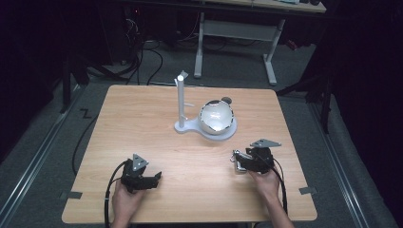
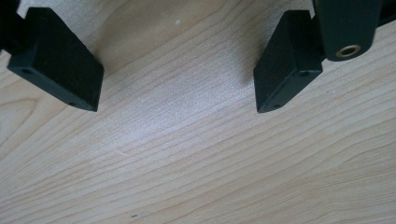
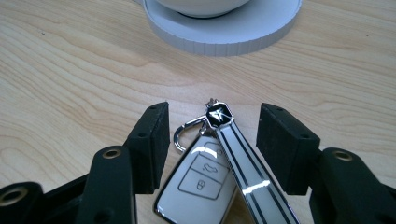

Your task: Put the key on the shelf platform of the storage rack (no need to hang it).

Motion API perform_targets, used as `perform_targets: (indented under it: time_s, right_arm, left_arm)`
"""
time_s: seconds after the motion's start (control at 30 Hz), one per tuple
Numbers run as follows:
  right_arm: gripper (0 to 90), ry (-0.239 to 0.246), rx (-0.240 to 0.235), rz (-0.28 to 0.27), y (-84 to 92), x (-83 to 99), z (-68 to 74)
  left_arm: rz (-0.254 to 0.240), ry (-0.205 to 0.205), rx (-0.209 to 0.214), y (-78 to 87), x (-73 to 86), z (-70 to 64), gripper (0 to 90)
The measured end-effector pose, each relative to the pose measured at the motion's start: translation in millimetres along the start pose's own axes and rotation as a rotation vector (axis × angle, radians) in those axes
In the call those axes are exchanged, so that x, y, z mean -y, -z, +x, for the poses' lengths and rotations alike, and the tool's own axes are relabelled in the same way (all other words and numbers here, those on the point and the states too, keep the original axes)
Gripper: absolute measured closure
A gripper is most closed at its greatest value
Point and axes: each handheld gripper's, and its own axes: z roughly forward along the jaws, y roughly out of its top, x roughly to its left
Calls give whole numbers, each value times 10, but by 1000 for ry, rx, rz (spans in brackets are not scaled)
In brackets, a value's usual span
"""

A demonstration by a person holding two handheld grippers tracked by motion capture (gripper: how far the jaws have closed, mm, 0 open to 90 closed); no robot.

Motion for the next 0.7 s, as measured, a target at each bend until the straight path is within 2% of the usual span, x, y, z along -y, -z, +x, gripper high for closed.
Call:
perform_targets:
  time_s: [0.1, 0.4, 0.53, 0.7]
  right_arm:
    - [464, 38, 27, -4, -43, -41, 16]
    - [477, 24, 17, 55, -224, -121, -59]
    - [478, -6, 5, 65, -301, -107, -95]
    - [492, 5, 15, 89, -364, -99, -97]
  left_arm:
    - [0, -1, 0, 0, 0, 1, 162]
    - [0, -2, 1, 1, -1, 2, 162]
    - [1, -2, 2, 1, -2, 2, 162]
    - [0, -1, 1, 1, -1, 2, 162]
